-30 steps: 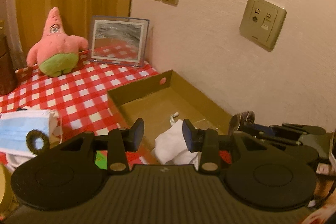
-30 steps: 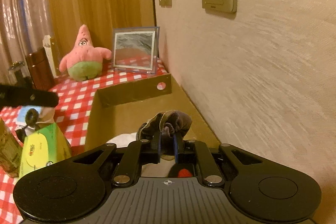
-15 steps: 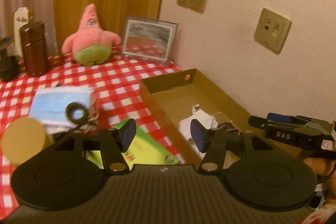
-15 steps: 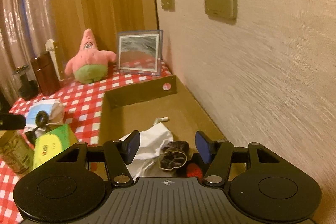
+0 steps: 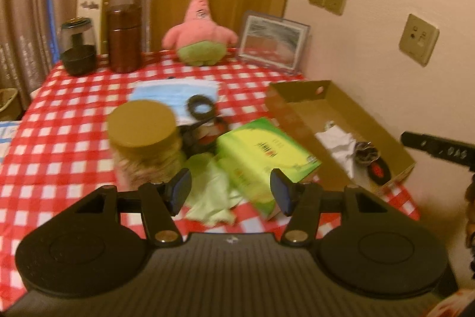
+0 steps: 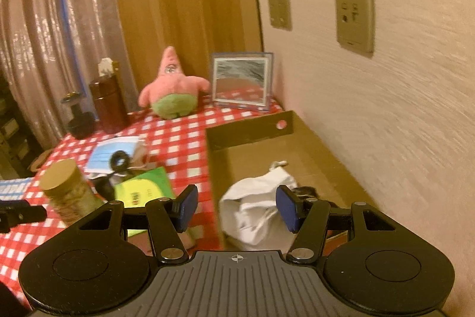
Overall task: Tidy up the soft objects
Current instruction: 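Move the right tool back to the light green cloth beside the jar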
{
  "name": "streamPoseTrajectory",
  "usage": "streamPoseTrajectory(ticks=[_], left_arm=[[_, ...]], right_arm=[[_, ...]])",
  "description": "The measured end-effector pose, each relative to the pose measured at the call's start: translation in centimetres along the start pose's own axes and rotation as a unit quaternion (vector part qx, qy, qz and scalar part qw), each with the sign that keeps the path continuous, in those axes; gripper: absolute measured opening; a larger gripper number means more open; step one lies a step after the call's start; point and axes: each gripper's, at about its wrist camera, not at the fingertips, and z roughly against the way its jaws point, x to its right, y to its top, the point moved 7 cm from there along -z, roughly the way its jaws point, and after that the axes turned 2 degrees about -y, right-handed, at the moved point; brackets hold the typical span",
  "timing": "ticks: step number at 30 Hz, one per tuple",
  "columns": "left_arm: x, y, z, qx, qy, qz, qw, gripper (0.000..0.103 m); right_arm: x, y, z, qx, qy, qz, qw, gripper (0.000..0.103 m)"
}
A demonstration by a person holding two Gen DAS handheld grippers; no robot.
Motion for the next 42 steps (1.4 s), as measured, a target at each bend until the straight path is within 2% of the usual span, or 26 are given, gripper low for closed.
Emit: streamPoseTrajectory(ticks=[10, 23, 31, 42], left_arm=[[-4.4, -2.5, 2.7, -0.003, 0.031, 0.023, 0.9992, 0.055], [-6.8, -2.1, 3.7, 0.008, 0.039, 0.028, 0.9988, 0.055], [-9.9, -1.7, 3.0, 0.000, 0.052, 0.028, 0.9983, 0.055], [-12.8, -1.1, 0.9, -0.011, 0.049, 0.022, 0.9985, 0.056]], right_arm=[[-4.9, -0.7, 1.5, -0.006, 0.030, 0.031, 0.999, 0.058], [-12.1, -2.4, -0.2, -0.029, 0.085, 0.084, 0.992, 0.058], [-17.1, -4.8, -3.4, -0.042, 0.108, 0.155, 0.981, 0.058], [-21.8, -9.9, -9.5, -0.083, 0.120, 0.255, 0.956, 0.058]])
